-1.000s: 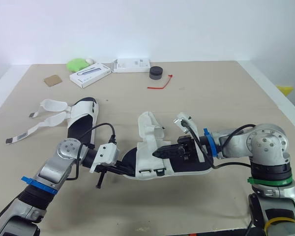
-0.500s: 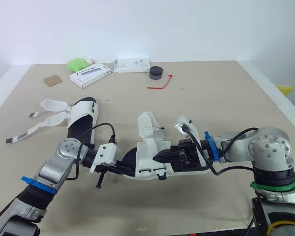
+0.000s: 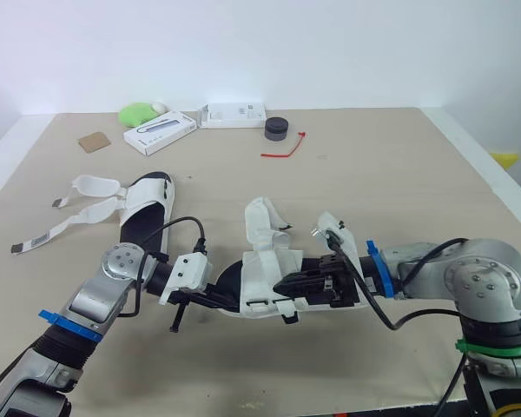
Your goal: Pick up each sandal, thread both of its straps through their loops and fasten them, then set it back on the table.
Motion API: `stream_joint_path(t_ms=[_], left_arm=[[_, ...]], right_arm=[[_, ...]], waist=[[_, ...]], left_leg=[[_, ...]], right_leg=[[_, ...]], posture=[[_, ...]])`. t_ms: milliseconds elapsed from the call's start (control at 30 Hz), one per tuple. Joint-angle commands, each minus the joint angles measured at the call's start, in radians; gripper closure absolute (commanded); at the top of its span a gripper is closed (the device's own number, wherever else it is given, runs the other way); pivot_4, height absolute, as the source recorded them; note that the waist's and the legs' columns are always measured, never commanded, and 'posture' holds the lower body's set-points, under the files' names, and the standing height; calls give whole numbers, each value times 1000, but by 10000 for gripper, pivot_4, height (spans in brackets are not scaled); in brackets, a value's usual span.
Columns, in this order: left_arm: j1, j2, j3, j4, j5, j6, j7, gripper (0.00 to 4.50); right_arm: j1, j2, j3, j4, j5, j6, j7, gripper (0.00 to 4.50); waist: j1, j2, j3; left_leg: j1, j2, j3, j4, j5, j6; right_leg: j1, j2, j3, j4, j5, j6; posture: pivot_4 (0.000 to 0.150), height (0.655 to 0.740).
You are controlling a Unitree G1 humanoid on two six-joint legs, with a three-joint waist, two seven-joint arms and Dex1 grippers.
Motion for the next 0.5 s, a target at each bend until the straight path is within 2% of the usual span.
stream_joint_path(t_ms=[33, 100, 167, 200, 333, 500], left_arm=[[8, 15, -24, 27, 34, 8, -12, 45000], [7, 13, -25, 28, 34, 8, -12, 45000], [6, 12, -25, 30, 33, 8, -13, 45000], [5, 12, -26, 30, 33, 7, -14, 45000], [2, 14, -26, 34, 33, 6, -18, 45000], [-1, 15, -27, 38, 33, 5, -21, 45000]], right_arm=[[5, -5, -16, -17, 25, -16, 27, 41351], [6, -18, -8, -25, 14, -28, 49, 34290], [6, -43, 3, -37, -8, -45, 83, 23995], [10, -56, 5, -44, -19, -63, 106, 21258], [58, -145, -8, -84, -72, -172, 243, 1734], [154, -293, -19, -101, -135, -288, 440, 1734]], waist=[[0, 0, 0], [0, 0, 0], [0, 0, 0], [0, 0, 0], [1, 0, 0], [1, 0, 0]], left_leg=[[0, 0, 0, 0, 0, 0], [0, 0, 0, 0, 0, 0], [0, 0, 0, 0, 0, 0], [0, 0, 0, 0, 0, 0], [0, 0, 0, 0, 0, 0], [1, 0, 0, 0, 0, 0]], right_leg=[[0, 0, 0, 0, 0, 0], [0, 0, 0, 0, 0, 0], [0, 0, 0, 0, 0, 0], [0, 0, 0, 0, 0, 0], [0, 1, 0, 0, -2, 2], [0, 1, 0, 0, -3, 3]], posture=[[1500, 7400], [1500, 7400], [1500, 7400], [1500, 7400], [1500, 7400], [1500, 7400]])
